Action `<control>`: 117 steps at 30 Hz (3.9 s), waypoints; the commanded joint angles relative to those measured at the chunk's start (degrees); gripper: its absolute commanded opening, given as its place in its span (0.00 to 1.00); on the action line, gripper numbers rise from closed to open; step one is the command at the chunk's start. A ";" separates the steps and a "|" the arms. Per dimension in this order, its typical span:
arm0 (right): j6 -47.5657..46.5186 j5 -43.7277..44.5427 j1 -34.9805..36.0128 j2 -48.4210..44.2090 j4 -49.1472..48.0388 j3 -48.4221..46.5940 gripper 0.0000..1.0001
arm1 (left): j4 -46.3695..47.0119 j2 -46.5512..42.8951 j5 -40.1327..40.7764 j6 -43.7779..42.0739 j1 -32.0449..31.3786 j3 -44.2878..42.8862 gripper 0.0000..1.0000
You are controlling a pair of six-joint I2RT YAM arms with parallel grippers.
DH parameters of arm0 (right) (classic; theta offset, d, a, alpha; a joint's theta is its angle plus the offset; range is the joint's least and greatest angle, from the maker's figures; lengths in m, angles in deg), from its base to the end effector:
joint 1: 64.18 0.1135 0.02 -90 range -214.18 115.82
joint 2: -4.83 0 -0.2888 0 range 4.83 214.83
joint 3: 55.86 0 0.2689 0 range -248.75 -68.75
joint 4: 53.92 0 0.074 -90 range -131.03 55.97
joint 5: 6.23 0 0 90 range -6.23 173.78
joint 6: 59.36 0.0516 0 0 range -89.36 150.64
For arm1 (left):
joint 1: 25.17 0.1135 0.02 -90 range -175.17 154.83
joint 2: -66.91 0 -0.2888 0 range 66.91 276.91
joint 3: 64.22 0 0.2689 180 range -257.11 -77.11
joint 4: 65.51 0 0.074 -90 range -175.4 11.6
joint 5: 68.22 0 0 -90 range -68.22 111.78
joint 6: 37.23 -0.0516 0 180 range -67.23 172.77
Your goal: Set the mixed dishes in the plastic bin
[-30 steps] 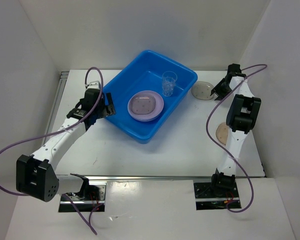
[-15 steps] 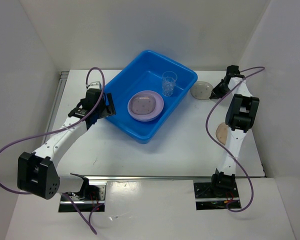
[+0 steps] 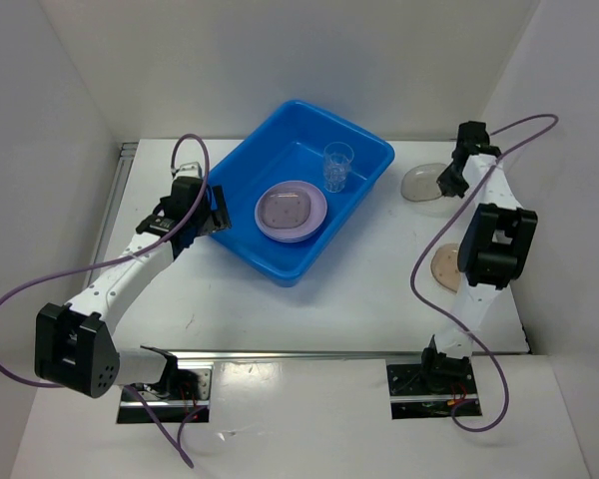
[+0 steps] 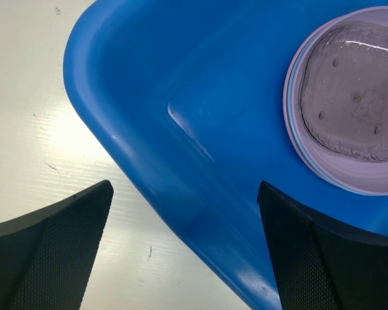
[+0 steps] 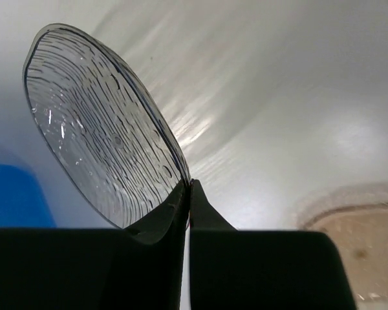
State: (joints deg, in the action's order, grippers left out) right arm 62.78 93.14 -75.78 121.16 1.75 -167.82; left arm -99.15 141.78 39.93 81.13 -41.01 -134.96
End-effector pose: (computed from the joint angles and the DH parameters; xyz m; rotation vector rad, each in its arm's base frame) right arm 0.4671 -0.1045 0.2436 1.0206 2.3897 -0.0856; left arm 0.3027 -0.0692 0.2976 -0.4086 2.1547 -0.0797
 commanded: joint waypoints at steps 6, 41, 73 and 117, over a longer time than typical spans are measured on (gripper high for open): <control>1.27 10.95 1.75 -24.19 -10.51 0.80 0.01 | 1.94 0.01 -0.93 -1.64 0.37 -1.57 1.00; -10.96 -4.88 40.77 12.78 8.28 -25.56 0.45 | 0.27 -3.24 -3.12 3.98 0.37 0.36 1.00; -1.38 20.43 11.60 -22.20 9.07 23.65 0.62 | 0.27 -2.27 -6.64 0.56 0.89 -1.04 1.00; 0.91 27.81 14.06 -3.64 12.40 22.69 0.01 | 0.80 -3.33 -4.01 -2.26 0.37 0.63 1.00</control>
State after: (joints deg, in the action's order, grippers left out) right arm 61.71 118.56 -63.01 118.80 13.29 -143.23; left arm -100.20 139.20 34.51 80.91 -40.44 -134.32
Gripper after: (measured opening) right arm 0.022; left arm 1.000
